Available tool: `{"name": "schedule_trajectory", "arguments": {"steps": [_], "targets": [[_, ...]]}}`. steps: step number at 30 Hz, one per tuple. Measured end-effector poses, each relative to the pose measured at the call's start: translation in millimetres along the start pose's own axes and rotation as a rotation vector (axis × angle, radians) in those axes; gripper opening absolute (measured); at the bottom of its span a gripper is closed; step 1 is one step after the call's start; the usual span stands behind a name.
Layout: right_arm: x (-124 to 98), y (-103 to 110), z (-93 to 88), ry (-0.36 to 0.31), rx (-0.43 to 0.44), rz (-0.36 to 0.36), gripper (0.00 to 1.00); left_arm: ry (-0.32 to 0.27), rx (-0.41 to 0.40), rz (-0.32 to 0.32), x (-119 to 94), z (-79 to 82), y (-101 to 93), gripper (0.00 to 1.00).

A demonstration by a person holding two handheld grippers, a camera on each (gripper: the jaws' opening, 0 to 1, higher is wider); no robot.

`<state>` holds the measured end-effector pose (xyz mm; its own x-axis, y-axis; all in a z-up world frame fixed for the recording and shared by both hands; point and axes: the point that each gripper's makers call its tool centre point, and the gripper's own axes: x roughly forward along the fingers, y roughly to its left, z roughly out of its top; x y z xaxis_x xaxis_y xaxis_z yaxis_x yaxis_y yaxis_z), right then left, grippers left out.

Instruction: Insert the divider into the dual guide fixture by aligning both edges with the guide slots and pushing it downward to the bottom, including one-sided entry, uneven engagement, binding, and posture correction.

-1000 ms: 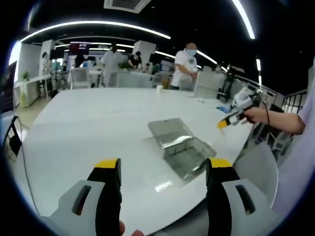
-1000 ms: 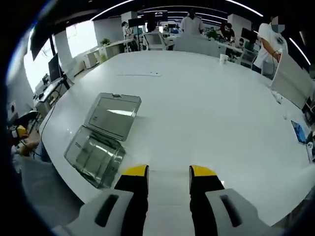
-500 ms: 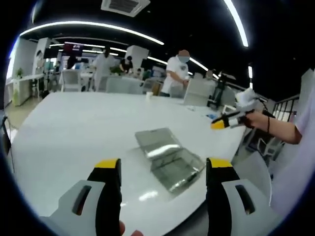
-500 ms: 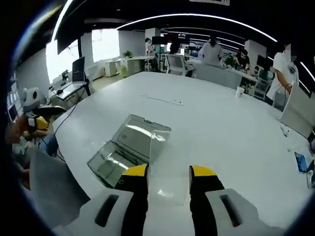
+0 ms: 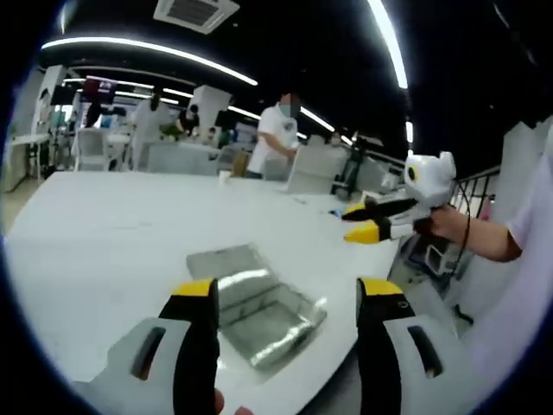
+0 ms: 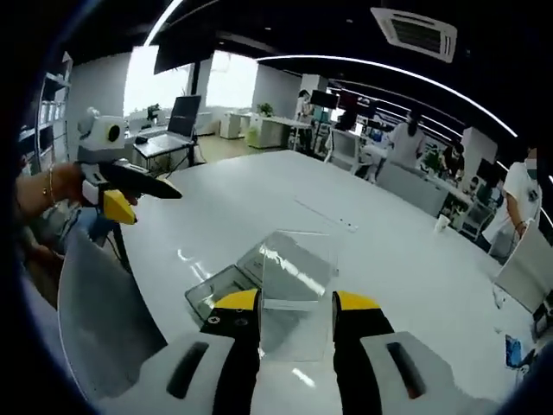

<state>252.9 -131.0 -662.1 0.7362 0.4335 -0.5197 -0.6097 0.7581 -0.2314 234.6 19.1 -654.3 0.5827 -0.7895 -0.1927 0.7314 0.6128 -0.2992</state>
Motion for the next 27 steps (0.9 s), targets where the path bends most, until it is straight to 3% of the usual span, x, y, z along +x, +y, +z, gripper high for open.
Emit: {"name": "schedule_trajectory", "arguments": {"steps": [7,16,21,27], "targets": [[-2,25,13.7,-0.037,-0.114,0.039,0.28,-0.054,-0.066,-0.115,23,17.8,-23.9,0.45],[0,38,26.8,-0.082,-0.193,0.084,0.28,-0.052,-0.076,-0.219,45,35.2,-38.3,0.32],[4,45,27.2,-0.090,-0.228,0.108,0.28,0.004,-0.044,-0.261,55,31.2,-45.7,0.27],[4,53,32.0,-0.120,-0.292,0.115,0.28,0.015,-0.031,-0.277,56,28.2,-50.6,0.24]]}}
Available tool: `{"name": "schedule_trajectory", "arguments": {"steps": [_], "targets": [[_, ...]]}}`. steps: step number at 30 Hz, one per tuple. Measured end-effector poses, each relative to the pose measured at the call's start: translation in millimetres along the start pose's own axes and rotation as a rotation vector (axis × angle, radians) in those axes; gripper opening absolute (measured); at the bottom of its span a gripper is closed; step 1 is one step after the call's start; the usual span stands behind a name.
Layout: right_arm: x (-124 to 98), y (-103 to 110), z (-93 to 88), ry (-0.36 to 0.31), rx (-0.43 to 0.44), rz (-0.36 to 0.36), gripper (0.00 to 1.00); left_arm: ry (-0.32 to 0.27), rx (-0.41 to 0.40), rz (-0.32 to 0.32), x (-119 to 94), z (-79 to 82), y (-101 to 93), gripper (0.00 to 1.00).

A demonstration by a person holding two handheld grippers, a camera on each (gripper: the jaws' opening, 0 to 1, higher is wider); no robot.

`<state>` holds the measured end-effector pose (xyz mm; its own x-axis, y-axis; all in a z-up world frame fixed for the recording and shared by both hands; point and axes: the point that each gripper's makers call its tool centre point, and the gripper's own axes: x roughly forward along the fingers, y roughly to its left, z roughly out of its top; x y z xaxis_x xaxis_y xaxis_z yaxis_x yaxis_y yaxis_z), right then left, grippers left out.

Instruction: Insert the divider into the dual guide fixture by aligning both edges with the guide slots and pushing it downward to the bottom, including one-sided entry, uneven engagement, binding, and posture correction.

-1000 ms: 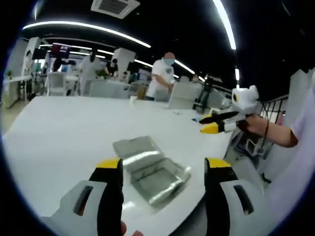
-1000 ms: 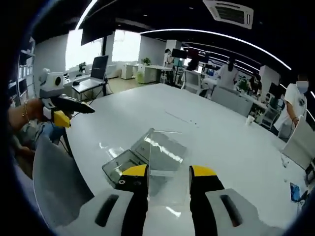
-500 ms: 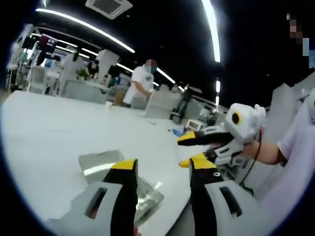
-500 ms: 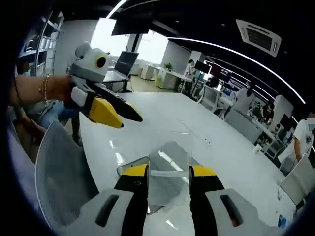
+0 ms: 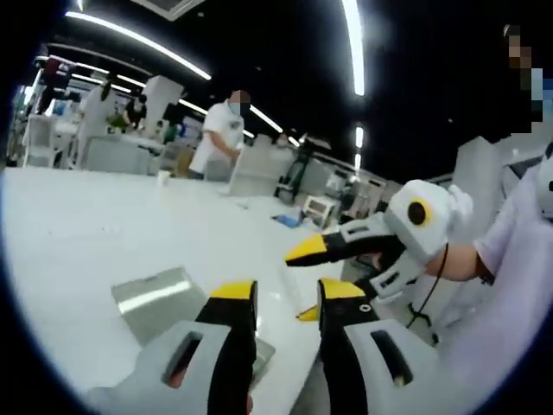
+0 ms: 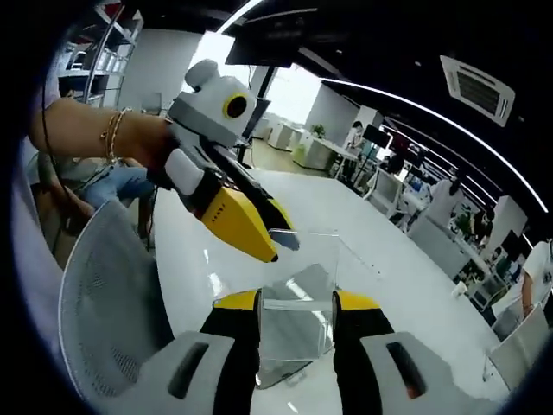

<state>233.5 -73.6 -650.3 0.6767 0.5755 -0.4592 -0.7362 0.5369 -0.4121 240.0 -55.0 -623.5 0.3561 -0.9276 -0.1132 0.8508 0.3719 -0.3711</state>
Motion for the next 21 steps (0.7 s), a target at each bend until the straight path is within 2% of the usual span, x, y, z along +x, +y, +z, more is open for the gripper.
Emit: {"name": "schedule_trajectory", "arguments": {"steps": [2,6,10,13,17,21], "targets": [[1,0,-0.2,0.007,-0.025,-0.009,0.28,-0.017,0.011,0.015,0,2.2,0.1,0.23],[4,-2,0.8,0.007,-0.008,-0.019,0.28,-0.052,0.016,0.032,3,4.1,-3.8,0.22],[5,-4,6.9,-0.016,0.002,-0.025,0.28,-0.055,0.035,0.039,10,-1.9,-10.2,0.17],[5,-4,10.0,-0.023,0.002,-0.027,0.28,-0.067,0.053,0.059,13,-2.3,-9.7,0.13],[5,-5,10.6,-0.026,0.014,-0.032,0.28,-0.111,0.048,0.083,12,5.2,-7.8,0.10],[5,-5,11.2,-0.026,0.009,-0.032,0.28,-0.110,0.044,0.105,12,5.9,-3.6,0.06]]}}
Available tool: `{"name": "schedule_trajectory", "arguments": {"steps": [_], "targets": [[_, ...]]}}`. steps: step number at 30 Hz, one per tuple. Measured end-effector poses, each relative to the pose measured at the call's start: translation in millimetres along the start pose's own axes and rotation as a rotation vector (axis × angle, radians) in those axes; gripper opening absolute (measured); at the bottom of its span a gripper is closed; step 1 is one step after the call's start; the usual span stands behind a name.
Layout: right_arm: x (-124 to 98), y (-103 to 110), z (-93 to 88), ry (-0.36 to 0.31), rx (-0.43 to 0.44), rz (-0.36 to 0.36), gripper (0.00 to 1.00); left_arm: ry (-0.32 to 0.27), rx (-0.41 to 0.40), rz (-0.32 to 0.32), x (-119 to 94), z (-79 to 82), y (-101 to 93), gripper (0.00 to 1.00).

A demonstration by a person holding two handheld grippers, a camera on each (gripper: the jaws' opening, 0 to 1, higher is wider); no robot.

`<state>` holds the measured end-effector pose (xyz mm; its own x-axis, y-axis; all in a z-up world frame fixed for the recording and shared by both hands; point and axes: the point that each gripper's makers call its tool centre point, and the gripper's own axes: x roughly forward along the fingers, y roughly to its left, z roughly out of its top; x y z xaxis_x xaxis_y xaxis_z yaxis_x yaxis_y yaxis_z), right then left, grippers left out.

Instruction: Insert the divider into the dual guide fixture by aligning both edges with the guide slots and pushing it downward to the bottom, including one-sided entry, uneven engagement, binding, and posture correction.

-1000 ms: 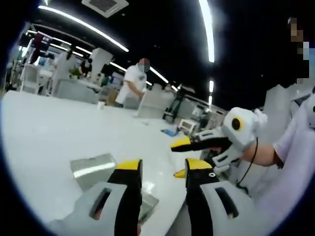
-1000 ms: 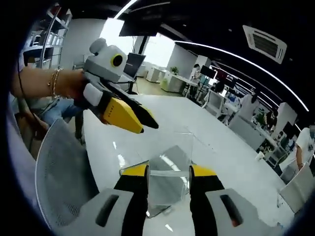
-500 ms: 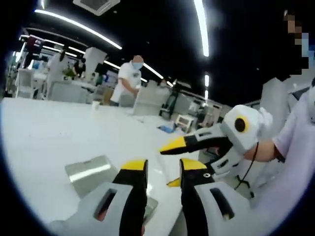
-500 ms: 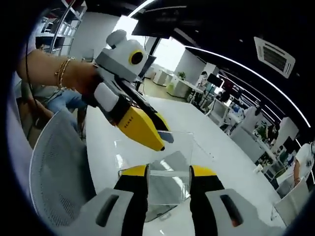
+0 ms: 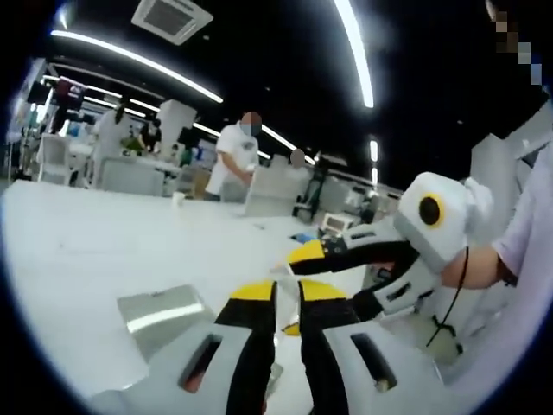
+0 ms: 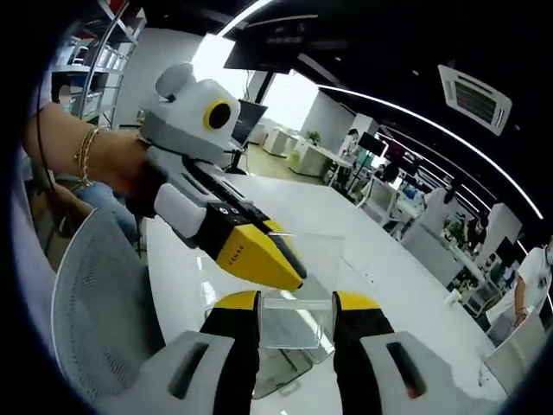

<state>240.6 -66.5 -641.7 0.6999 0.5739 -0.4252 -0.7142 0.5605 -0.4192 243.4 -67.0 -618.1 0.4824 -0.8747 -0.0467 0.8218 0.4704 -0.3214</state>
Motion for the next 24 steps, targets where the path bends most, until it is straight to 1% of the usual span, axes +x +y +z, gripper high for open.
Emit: {"name": "schedule_trajectory", "arguments": {"steps": [5,10,12,14,15,16,17,22,24], "targets": [[0,0,2.4,-0.007,-0.005,0.002,0.28,-0.003,-0.001,0.018,-1,2.1,5.4,0.03],[0,-1,5.9,-0.018,-0.017,-0.004,0.28,-0.007,-0.029,0.041,-3,4.5,12.0,0.01],[0,-2,7.3,-0.023,-0.036,-0.012,0.28,-0.013,-0.074,0.042,-3,5.5,12.5,0.00],[1,-3,9.6,-0.034,-0.059,-0.020,0.28,-0.024,-0.096,0.054,-4,6.5,14.8,0.00],[1,-3,8.6,-0.029,-0.057,-0.022,0.28,-0.028,-0.115,0.044,-4,6.9,13.0,0.00],[0,-4,9.7,-0.034,-0.077,-0.030,0.28,-0.031,-0.125,0.045,-4,7.2,12.7,0.00],[0,-4,10.7,-0.039,-0.084,-0.032,0.28,-0.041,-0.116,0.046,-4,8.6,12.8,0.00],[-1,-4,9.9,-0.040,-0.104,-0.024,0.27,-0.046,-0.092,0.053,-7,11.3,14.3,0.00],[-3,-3,8.7,-0.040,-0.097,-0.012,0.28,-0.046,-0.089,0.055,-8,11.7,14.8,0.00]]}}
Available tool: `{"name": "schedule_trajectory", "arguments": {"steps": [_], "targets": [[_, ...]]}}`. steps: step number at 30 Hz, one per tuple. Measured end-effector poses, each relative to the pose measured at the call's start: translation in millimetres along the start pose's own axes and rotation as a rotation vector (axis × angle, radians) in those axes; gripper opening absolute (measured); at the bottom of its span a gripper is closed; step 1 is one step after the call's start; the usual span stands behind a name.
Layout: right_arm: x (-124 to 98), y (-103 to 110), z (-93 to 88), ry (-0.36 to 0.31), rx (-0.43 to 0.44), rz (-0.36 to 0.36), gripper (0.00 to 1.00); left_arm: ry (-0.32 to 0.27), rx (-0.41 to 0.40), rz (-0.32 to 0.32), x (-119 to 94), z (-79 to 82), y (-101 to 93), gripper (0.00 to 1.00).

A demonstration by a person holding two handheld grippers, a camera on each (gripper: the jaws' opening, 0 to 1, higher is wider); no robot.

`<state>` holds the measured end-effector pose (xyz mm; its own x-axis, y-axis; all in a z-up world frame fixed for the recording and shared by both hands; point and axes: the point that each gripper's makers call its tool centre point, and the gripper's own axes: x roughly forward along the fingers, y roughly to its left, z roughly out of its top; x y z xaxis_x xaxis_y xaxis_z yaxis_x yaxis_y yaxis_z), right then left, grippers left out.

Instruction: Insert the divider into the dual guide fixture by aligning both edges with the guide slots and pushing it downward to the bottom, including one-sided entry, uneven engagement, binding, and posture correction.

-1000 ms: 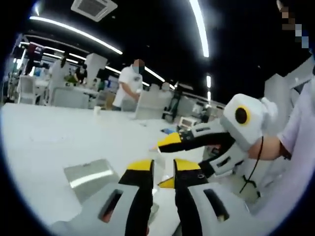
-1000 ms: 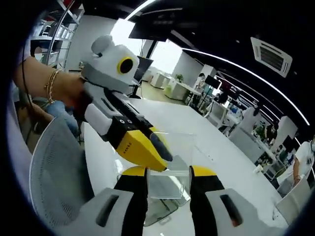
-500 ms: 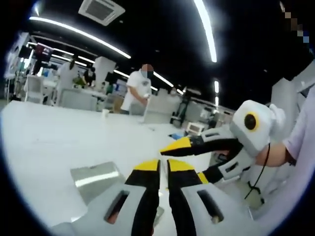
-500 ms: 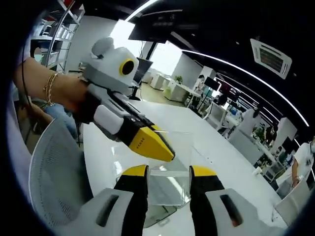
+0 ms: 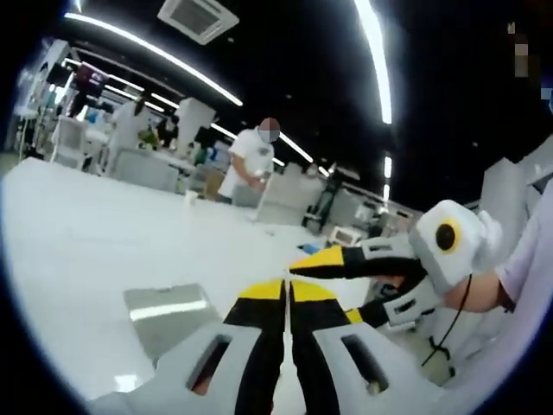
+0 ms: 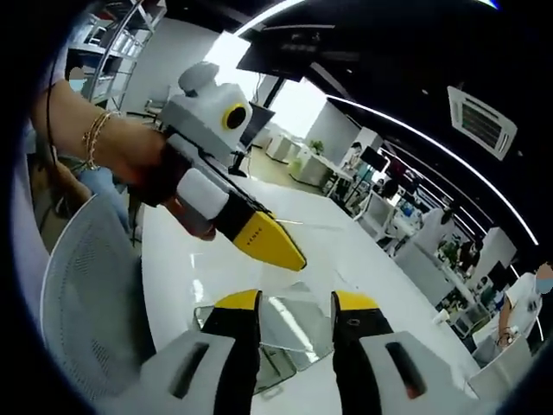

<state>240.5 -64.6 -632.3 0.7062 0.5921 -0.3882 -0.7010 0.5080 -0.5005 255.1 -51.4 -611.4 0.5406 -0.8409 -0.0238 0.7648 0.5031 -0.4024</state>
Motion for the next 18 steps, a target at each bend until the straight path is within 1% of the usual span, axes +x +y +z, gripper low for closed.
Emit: {"name": "schedule_trajectory", "arguments": {"steps": [3,4,6,11,13,14,15,16,18], "targets": [[-4,1,-0.6,-0.013,0.035,0.032,0.30,0.009,0.024,0.005,-2,-1.3,2.8,0.00],[-5,1,-1.9,-0.008,0.051,0.038,0.30,0.010,0.028,0.002,-2,-1.5,2.6,0.00],[-8,-2,-5.3,-0.018,0.108,0.061,0.29,0.013,0.038,-0.006,-3,-1.8,2.1,0.00],[-15,-9,-14.7,-0.020,0.177,0.084,0.28,0.022,0.063,-0.013,-6,-3.1,3.2,0.00],[-18,-8,-16.8,-0.031,0.250,0.115,0.28,0.022,0.068,-0.018,-7,-2.6,3.1,0.00],[-19,-10,-17.7,-0.036,0.264,0.119,0.28,0.023,0.070,-0.022,-7,-2.4,2.9,0.00],[-20,-10,-17.4,-0.050,0.274,0.138,0.28,0.023,0.075,-0.028,-8,-2.1,2.2,0.00],[-22,-13,-19.5,-0.048,0.297,0.141,0.29,0.023,0.078,-0.031,-8,-1.9,1.8,0.00],[-25,-12,-19.7,-0.059,0.305,0.174,0.29,0.025,0.083,-0.042,-10,-0.7,1.2,0.00]]}}
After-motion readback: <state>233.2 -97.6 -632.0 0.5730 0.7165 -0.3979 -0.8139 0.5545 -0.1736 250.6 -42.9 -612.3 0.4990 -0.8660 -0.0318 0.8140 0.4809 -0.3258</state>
